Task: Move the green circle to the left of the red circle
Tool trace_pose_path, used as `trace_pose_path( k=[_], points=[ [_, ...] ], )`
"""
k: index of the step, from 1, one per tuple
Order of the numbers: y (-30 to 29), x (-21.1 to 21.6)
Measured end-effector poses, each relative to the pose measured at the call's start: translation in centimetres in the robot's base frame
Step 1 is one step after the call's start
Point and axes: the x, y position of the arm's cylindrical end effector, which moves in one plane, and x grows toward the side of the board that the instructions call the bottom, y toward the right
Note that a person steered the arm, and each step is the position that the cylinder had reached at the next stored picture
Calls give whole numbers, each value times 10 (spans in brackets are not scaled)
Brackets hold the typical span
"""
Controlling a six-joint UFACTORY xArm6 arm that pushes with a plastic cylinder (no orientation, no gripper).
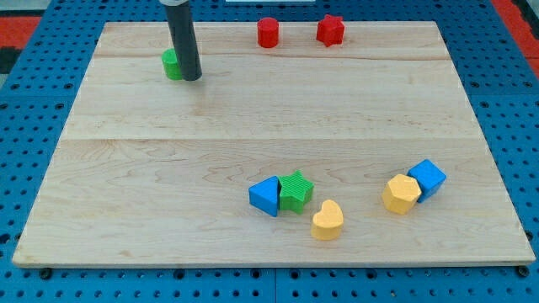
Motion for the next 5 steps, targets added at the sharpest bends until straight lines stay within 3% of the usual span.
trace_pose_path(
  k=[4, 5],
  points=[
    [-109, 10],
    [-107, -11]
  ],
)
